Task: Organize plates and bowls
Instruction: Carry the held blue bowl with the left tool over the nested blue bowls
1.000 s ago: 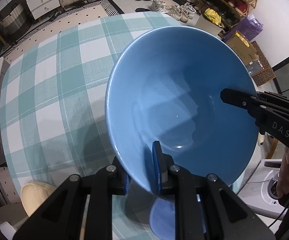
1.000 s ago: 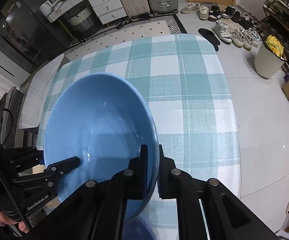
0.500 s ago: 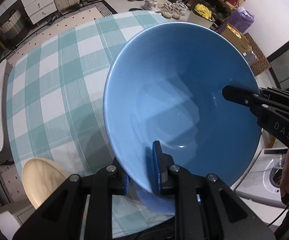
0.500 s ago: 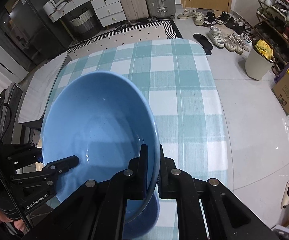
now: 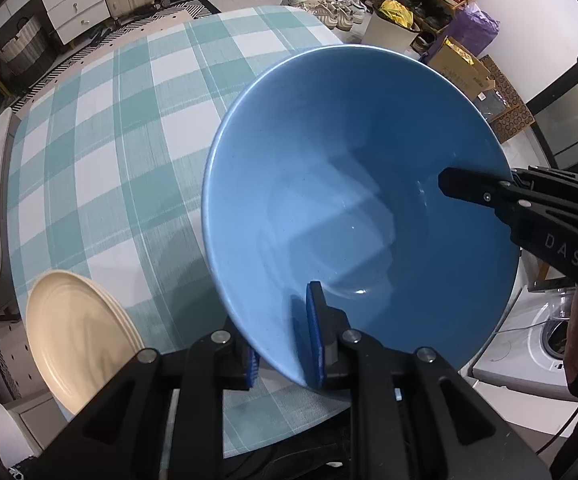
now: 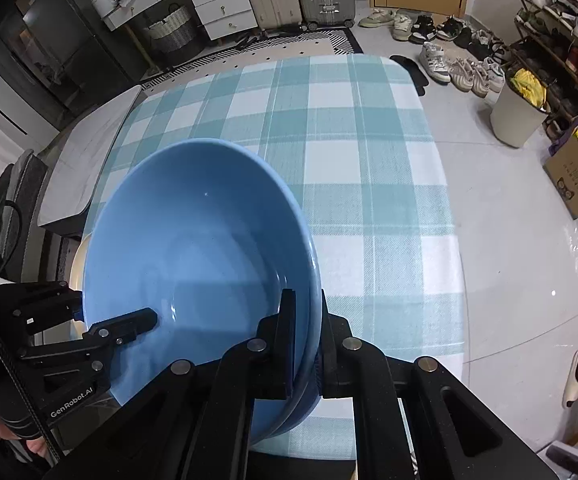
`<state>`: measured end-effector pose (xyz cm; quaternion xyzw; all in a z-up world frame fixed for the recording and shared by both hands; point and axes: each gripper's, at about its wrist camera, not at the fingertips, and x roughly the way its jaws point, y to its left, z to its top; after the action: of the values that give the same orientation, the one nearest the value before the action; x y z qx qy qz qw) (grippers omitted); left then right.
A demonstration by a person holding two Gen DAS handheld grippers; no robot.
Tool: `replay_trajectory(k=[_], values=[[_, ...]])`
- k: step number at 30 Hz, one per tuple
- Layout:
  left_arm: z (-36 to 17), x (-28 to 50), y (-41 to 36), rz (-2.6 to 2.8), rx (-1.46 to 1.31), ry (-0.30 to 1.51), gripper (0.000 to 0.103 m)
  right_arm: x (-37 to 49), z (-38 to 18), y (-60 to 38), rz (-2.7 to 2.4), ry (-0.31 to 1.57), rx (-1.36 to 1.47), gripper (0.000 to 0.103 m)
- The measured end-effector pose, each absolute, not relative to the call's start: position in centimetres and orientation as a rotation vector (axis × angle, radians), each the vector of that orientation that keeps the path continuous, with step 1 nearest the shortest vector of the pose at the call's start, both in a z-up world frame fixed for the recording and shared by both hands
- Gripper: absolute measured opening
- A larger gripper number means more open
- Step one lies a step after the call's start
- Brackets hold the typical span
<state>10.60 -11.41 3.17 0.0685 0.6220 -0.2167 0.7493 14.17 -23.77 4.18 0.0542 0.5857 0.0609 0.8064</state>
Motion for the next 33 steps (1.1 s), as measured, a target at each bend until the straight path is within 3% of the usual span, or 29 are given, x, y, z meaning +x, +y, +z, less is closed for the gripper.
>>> replay_trajectory(k=[22,33], values=[[-0.4,6.4,-11.3,-0.362,0.250,1.162,0.018,10.5,-2.5,-24.3,0.170,1.200,0.253,0.007],[-1.9,5.6,-11.1,-0.311,0.257,1.109,0.018,8.5,-3.1,-22.9,0.122,1.130,0.149,0.009]])
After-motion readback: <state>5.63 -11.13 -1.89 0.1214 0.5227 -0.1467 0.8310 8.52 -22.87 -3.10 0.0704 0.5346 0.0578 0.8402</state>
